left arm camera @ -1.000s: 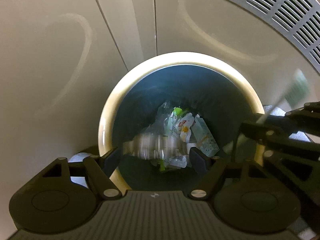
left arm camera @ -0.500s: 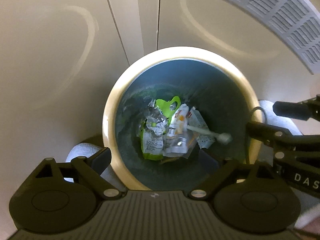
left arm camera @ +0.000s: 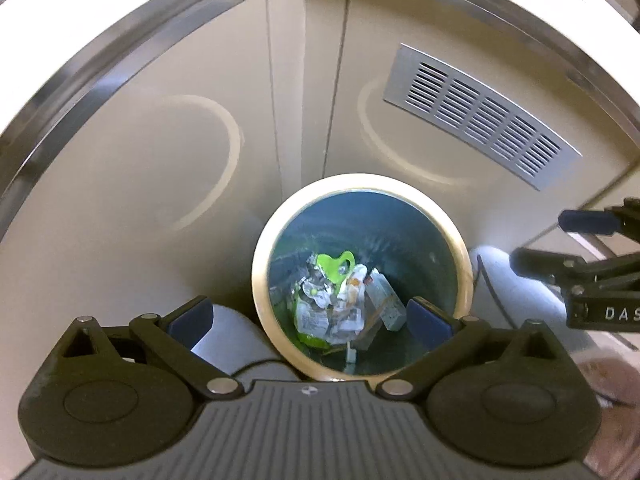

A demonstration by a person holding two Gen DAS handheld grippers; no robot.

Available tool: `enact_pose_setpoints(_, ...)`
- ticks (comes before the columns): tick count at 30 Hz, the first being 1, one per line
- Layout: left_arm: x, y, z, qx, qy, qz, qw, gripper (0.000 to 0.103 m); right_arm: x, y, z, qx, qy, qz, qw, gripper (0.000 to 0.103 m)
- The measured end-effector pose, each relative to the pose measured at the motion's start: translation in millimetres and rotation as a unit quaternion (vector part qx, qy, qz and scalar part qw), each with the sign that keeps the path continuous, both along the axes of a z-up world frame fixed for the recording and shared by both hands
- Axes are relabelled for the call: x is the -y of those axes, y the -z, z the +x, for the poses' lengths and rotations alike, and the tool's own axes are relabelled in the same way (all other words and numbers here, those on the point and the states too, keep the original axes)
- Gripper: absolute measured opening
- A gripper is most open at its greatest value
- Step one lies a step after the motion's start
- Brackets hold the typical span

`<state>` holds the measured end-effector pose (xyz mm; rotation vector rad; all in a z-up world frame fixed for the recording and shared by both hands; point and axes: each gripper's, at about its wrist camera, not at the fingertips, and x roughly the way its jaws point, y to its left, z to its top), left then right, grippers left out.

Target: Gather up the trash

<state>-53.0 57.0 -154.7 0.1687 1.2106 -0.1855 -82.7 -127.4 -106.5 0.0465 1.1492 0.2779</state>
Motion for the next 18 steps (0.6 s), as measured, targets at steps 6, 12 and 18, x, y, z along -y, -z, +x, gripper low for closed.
enact_pose_setpoints(6, 4.6, -2.8, -9.8, 0.027, 0.016, 0.009, 0.9994, 0.103, 0.3, -10.8, -8.4, 0.023, -0.006, -0.008, 1.0, 0.081)
enact_pose_setpoints(12, 11.1, -11.8, -18.4, 0.049, 0.034, 0.019, 0.998, 0.103, -6.8, -14.4, -17.3, 0.04, -0.025, -0.016, 0.999, 0.084)
enact_pose_setpoints(18, 12.6, -21.3, -24.7, 0.063, 0.037, 0.026, 0.997, 0.103, -9.4, -11.4, -16.6, 0.045, -0.029, -0.018, 0.998, 0.085)
